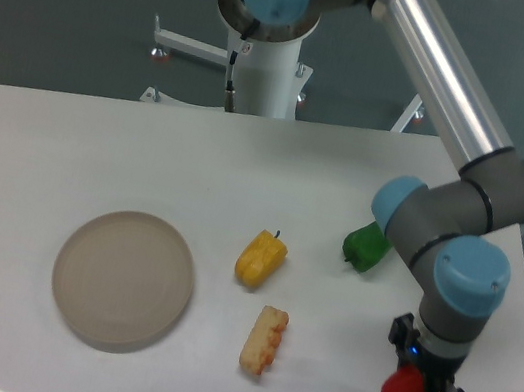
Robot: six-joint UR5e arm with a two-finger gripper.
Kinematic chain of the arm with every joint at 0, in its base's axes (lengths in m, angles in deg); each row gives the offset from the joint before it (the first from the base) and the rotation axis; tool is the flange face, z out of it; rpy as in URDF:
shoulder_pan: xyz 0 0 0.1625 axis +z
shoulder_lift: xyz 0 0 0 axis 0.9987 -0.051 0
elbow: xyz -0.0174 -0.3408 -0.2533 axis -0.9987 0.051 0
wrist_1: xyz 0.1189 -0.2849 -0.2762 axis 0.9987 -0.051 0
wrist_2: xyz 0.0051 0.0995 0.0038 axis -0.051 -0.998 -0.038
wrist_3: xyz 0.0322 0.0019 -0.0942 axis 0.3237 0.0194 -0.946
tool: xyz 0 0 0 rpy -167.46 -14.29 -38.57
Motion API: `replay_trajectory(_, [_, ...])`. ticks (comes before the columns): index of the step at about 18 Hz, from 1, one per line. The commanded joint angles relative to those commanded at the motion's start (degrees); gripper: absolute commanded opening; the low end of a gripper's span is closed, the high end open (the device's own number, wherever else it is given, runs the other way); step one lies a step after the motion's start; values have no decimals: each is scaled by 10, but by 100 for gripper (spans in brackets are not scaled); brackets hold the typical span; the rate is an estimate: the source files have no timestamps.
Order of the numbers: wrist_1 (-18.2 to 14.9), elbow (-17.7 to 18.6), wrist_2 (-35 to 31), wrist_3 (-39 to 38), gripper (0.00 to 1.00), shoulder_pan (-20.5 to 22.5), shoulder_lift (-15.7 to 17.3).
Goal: Place the red pepper on the table
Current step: 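Carry the held red pepper up and toward the green pepper, then lower the red pepper onto the table beside the yellow pepper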
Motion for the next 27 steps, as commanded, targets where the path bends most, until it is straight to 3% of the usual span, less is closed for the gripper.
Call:
replay_trajectory(6, [-2,136,27,10,55,26,103])
replay_trajectory(10, [0,180,38,57,55,55,122])
replay_trajectory(15, [20,195,38,59,55,63,115])
replay_trajectory(20, [45,194,42,-75,55,39,105])
replay_trajectory(27, [45,197,36,-155,55,-6,86])
